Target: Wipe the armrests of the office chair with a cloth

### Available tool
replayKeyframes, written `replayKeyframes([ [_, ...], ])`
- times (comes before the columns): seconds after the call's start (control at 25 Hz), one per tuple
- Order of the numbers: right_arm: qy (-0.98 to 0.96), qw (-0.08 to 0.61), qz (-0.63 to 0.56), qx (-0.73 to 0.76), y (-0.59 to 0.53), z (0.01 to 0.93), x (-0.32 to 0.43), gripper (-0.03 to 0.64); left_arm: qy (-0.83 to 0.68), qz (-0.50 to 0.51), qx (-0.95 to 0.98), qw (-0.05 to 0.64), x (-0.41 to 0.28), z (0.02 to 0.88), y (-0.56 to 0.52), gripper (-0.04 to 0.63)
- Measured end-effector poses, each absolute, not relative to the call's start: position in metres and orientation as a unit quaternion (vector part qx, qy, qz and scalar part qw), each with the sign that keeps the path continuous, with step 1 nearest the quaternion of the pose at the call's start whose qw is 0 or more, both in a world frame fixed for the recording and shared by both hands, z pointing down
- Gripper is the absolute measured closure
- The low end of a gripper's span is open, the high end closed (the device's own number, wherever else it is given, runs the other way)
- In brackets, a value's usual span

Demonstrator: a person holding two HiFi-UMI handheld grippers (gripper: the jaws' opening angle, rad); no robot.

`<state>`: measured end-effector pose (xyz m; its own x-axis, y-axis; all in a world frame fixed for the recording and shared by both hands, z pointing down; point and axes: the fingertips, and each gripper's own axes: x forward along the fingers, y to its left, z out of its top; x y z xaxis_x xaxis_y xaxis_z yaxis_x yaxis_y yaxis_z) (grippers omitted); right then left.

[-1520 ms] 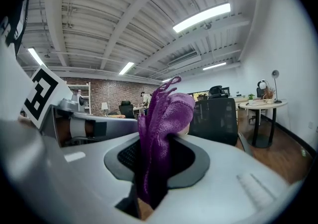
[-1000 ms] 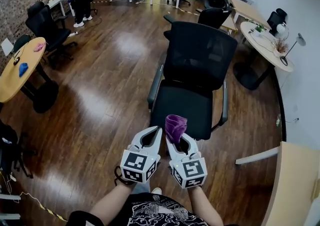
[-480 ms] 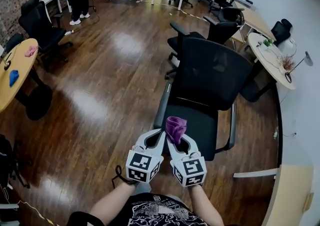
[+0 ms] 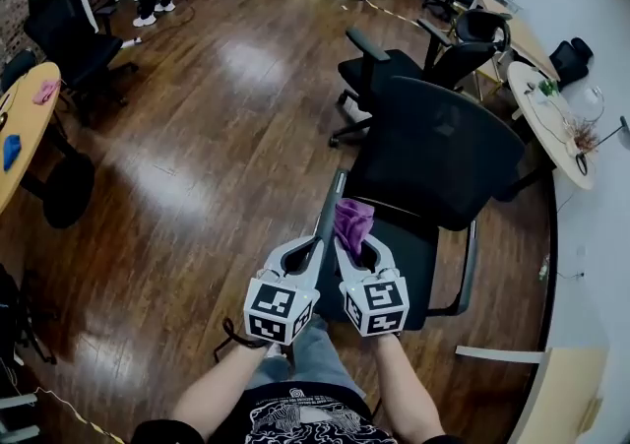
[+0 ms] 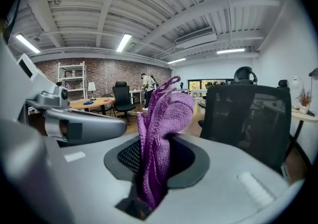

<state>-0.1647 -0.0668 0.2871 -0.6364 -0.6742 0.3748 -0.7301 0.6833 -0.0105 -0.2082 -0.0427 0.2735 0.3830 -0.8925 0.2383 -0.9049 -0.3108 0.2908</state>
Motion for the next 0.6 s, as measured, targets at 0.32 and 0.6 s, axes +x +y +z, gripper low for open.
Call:
replayKeyframes([
  [0.32, -0.897, 0.206, 0.109, 0.377, -0.182, 0.345, -0.164, 0.522, -0.578, 0.028, 0.788, 0.210, -0.213, 0.306, -0.144, 0.591],
  [0.6, -0.888, 0.240, 0.165, 0.356, -0.264, 0.411, -0.179, 0.522, -0.586, 0.052, 0.769, 0.251, -0.216, 0.354, -0.210, 0.591],
])
